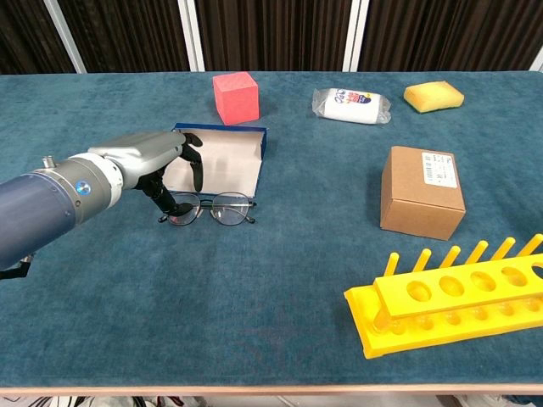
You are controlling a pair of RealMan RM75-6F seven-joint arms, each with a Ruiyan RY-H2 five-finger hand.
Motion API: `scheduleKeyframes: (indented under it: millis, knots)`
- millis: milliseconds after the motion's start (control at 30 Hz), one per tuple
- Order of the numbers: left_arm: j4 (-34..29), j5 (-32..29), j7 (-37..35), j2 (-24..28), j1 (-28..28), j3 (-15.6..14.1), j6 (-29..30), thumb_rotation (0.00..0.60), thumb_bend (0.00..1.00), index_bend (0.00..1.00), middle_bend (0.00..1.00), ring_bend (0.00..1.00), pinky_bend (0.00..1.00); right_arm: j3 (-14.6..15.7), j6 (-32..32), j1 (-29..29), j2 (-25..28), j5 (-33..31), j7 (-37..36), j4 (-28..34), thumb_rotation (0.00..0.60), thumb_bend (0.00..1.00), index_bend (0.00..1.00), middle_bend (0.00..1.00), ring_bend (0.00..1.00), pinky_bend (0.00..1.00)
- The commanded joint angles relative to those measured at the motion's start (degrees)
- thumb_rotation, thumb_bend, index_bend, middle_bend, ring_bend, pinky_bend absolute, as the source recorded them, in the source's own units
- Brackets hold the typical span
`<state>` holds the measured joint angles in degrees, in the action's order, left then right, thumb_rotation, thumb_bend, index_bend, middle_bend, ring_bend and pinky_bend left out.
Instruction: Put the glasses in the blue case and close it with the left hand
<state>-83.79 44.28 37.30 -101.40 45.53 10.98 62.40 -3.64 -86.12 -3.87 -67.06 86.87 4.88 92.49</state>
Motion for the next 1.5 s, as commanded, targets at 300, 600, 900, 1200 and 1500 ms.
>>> scheduleKeyframes:
  millis: [300,600,900,1200,1500]
  knots:
    - [1.84,0.22,0.31,-2.47,0.45,0.69,0.80,0.600,0.31,0.50,0.08,0.00,0.00,0.03,0.30,-0.04,0.12,-0.23,-0.25,0.28,0.600,0.08,0.00,0.00,0.09,0.19]
    - [3.56,0.03,0.97,-4.32,1.12,1.49,0.95,0.600,0.31,0.51,0.09,0.00,0.00,-0.01,0.61,-0.14,0.19,-0.48,-0.26,0.46,0.600,0.08,0.00,0.00,0.09,0.19]
    - [4.69,-0.86,2.61,-5.32,1.40,1.70,1.24,0.600,0.31,0.53,0.09,0.00,0.00,-0.06,0.65,-0.15,0.25,-0.63,-0.33,0.58,0.600,0.08,0.00,0.00,0.09,0.19]
    - [5.38,-0.24,3.01,-5.86,1.31,1.72,1.80,0.600,0.34,0.54,0.11,0.00,0.00,-0.12,0.75,-0.18,0.26,-0.82,-0.47,0.64,0.600,0.08,0.00,0.00,0.09,0.19]
    - [6.08,0.30,3.70,-6.62,1.38,1.94,2.34,0.600,0.34,0.54,0.11,0.00,0.00,-0.07,0.77,-0.15,0.28,-0.85,-0.43,0.72,0.600,0.08,0.00,0.00,0.09,0.19]
